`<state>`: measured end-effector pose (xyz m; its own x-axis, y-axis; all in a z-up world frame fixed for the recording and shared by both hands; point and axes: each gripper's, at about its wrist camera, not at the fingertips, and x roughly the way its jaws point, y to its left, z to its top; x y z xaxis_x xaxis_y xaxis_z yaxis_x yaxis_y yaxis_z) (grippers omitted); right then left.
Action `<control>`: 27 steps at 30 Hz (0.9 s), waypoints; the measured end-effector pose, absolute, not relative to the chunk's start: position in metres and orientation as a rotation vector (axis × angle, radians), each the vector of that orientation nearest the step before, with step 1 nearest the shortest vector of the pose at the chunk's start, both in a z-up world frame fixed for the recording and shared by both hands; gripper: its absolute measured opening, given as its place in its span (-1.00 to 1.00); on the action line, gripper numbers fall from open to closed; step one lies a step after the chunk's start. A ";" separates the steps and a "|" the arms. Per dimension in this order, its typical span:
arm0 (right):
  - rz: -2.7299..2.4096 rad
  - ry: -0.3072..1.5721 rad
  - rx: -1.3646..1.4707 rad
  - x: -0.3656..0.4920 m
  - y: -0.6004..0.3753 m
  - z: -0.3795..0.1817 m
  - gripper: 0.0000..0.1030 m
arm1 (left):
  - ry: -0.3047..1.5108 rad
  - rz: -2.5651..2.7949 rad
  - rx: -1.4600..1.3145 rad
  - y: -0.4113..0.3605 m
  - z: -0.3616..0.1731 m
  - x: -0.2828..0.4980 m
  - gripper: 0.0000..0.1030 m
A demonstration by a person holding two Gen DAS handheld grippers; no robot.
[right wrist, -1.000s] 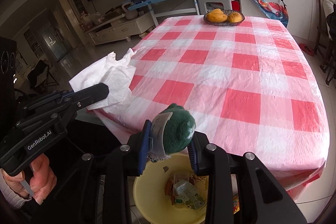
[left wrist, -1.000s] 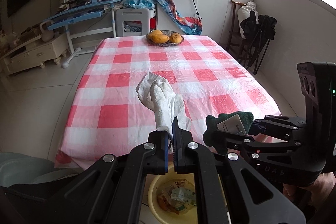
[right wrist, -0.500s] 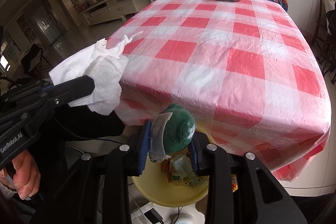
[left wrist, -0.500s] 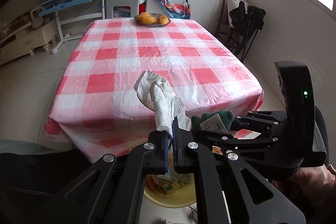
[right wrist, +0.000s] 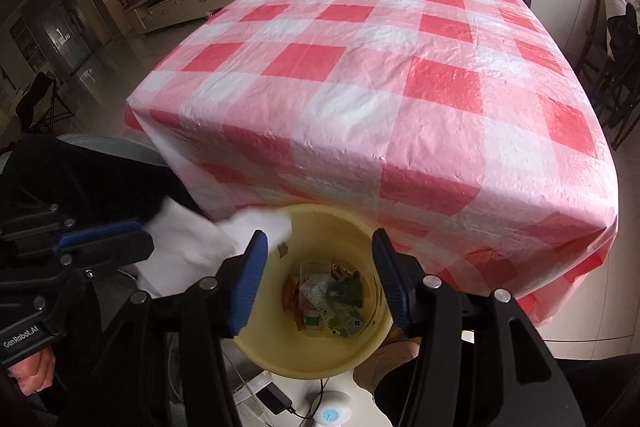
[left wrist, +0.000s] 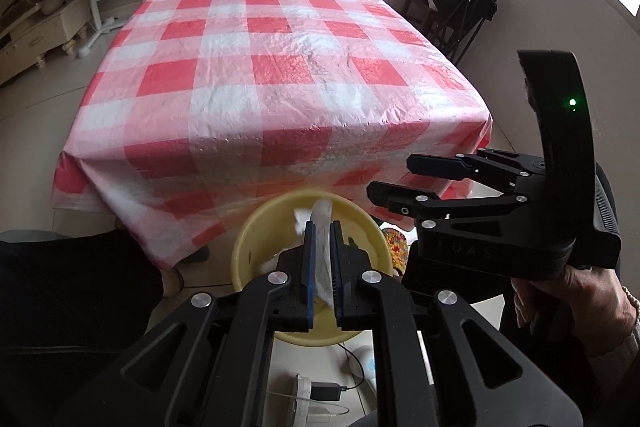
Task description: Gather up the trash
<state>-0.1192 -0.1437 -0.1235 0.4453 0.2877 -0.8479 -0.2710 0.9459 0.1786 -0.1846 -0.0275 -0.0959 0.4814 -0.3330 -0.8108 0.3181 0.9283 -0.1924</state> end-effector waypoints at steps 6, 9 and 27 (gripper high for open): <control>0.339 0.909 0.095 -0.138 -0.156 -0.093 0.38 | 0.810 -0.259 0.083 -0.027 -0.074 -0.202 -0.02; 0.327 0.836 0.106 -0.150 -0.156 -0.080 0.44 | 0.756 -0.215 0.096 -0.025 -0.065 -0.203 0.12; 0.114 0.628 -0.007 -0.168 -0.146 -0.061 0.85 | 0.626 -0.067 0.073 -0.010 -0.046 -0.204 0.63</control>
<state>-0.1682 -0.1457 -0.0608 0.8030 0.1041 -0.5869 -0.1080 0.9937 0.0284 -0.2036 -0.0101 -0.0458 0.8084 -0.0402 -0.5873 0.0844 0.9953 0.0480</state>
